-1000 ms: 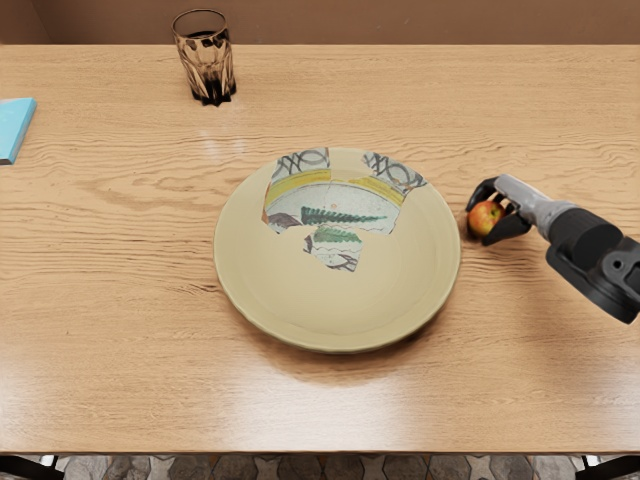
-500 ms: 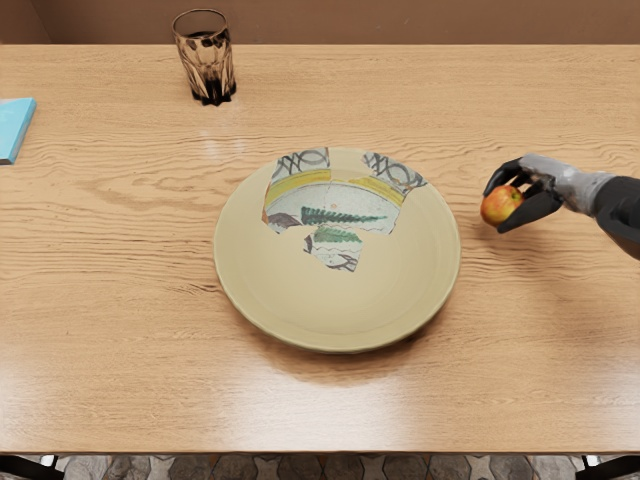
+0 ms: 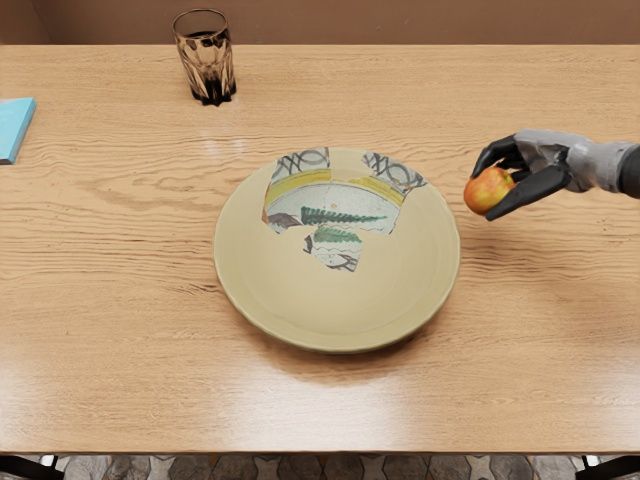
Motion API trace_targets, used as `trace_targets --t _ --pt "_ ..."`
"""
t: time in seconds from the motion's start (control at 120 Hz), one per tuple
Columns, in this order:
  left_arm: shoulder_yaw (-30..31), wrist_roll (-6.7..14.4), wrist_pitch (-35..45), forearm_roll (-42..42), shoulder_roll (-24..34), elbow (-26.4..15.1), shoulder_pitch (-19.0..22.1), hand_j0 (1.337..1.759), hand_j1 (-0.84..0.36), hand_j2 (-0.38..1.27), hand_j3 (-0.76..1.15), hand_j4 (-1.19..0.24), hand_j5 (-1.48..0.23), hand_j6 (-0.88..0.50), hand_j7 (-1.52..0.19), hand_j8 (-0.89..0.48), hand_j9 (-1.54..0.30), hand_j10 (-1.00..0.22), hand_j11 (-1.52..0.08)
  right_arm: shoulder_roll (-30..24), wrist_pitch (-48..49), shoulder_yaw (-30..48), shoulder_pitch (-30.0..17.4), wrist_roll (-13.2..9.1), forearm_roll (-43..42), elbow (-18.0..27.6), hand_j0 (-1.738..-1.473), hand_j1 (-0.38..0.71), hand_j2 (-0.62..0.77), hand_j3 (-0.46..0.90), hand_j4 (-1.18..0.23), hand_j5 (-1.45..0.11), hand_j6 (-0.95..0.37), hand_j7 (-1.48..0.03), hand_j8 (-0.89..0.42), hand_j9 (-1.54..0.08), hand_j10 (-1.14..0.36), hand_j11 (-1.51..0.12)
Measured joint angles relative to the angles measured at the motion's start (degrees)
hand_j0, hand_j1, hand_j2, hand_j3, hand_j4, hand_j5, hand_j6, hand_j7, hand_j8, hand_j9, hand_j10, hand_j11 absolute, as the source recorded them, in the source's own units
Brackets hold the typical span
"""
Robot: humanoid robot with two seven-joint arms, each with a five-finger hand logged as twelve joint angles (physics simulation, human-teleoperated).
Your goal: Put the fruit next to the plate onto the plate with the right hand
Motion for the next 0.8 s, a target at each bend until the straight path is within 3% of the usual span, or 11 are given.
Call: trace_targets --t 0.275,0.575,0.8 --pt "0.0 0.0 0.0 0.0 0.0 0.0 0.0 1.658 0.35 0.00 0.00 0.00 0.00 0.00 0.00 0.00 0.00 0.00 0.00 -2.2 -2.8 1.1 0.5 -0.6 0.2 7.1 -1.652 0.29 0.28 0.00 -0.67 -1.03 -0.37 -0.96 -0.33 -1.02 -0.60 -1.00" --pt "0.0 0.0 0.0 0.0 0.0 0.0 0.0 1.658 0.35 0.00 0.00 0.00 0.00 0.00 0.00 0.00 0.00 0.00 0.00 -1.8 -7.7 0.6 1.9 -1.2 -6.1 13.8 -1.651 0.29 0.27 0.00 -0.67 -1.03 -0.37 -0.96 -0.34 -1.02 -0.60 -1.00" --pt "0.0 0.0 0.0 0.0 0.0 0.0 -0.1 1.658 0.35 0.00 0.00 0.00 0.00 0.00 0.00 0.00 0.00 0.00 0.00 3.3 -8.2 -0.8 4.6 -4.2 -11.1 15.1 -1.651 0.29 0.26 0.00 -0.67 -1.02 -0.37 -0.96 -0.34 -1.02 -0.60 -1.00"
